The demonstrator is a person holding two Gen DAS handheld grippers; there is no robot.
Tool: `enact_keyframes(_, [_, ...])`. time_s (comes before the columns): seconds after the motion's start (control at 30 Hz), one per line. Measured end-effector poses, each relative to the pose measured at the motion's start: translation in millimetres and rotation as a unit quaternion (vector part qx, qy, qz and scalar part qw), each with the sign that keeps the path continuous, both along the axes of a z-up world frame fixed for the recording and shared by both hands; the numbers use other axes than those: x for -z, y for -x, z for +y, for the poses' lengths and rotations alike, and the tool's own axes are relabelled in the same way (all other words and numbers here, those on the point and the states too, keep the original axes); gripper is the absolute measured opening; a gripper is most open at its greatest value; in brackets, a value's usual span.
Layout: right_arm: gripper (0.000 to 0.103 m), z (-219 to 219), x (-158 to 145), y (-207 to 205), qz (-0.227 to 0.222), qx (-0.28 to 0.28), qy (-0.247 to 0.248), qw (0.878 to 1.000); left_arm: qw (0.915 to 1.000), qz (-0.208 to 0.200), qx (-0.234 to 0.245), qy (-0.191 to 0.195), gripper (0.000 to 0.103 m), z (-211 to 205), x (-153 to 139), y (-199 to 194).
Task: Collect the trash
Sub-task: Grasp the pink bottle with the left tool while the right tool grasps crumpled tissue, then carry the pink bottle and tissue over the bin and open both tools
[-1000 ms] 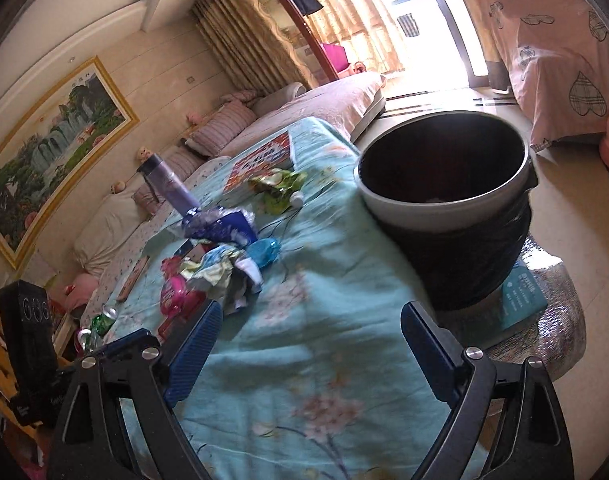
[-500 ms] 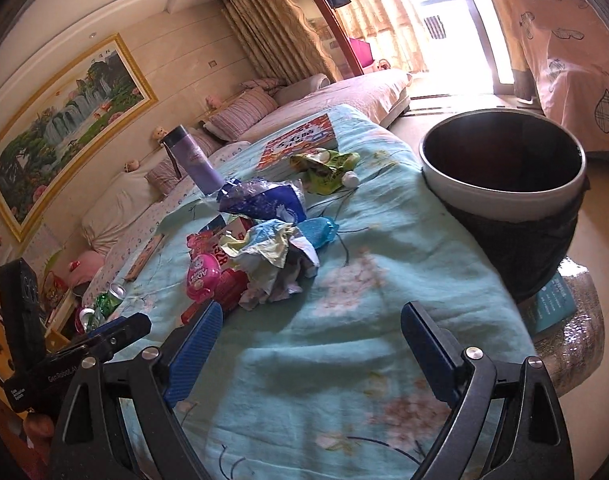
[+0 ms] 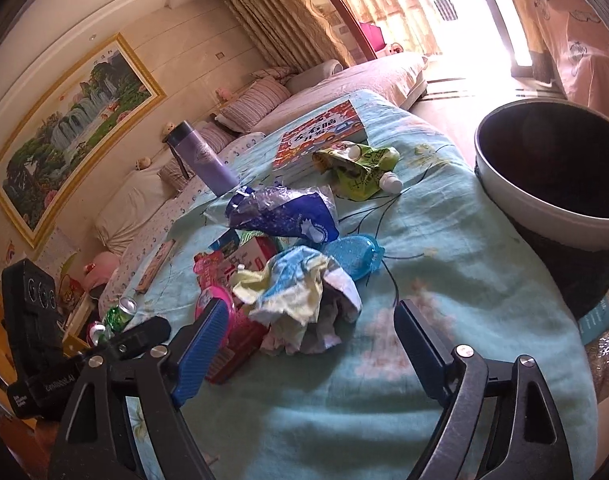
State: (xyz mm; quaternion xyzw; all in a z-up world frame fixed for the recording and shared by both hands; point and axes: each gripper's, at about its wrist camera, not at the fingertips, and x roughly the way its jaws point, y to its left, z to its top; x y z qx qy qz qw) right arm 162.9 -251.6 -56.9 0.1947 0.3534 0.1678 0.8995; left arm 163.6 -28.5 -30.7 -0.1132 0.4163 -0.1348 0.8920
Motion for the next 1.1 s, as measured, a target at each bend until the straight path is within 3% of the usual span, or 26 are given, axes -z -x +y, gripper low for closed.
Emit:
enact_keyframes(0.07, [0.075, -1, 5, -11, 0.012, -0.003, -0.012, 1.0, 1.0, 0.008, 0.005, -0.001, 0.071, -3, 5, -10])
enact_keyframes(0.13, [0.057, -1, 11, -21, 0.025, -0.008, -0.021, 0.999, 0.9998, 0.017, 0.007, 0.0, 0.06, -4, 11, -19])
enact_keyframes(0.17, [0.052, 0, 14, -25, 0.031, -0.01, -0.022, 0.999, 0.9997, 0.021, 0.011, 0.005, 0.059, -5, 13, -23])
enact_keyframes(0.23, [0.032, -1, 20, -30, 0.043, -0.017, -0.03, 0.998, 0.9994, 0.021, 0.022, 0.018, 0.046, -6, 14, -27])
enact_keyframes(0.33, [0.018, -6, 18, -25, 0.034, -0.016, -0.026, 0.999, 0.999, 0.012, 0.04, 0.015, 0.028, -14, 11, -27])
enact_keyframes(0.4, [0.016, -11, 14, -18, 0.029, -0.016, -0.028, 0.999, 0.9982, 0.002, 0.056, 0.019, 0.02, -20, 6, -22])
enact_keyframes(0.53, [0.014, -22, 7, -7, 0.021, -0.007, -0.025, 0.999, 0.9974, -0.015, 0.071, -0.001, 0.016, -33, -1, -11])
enact_keyframes(1.1, [0.012, -72, -14, 47, -0.009, 0.041, -0.01, 0.999, 0.9918, -0.032, 0.121, -0.026, 0.014, -81, -11, 26])
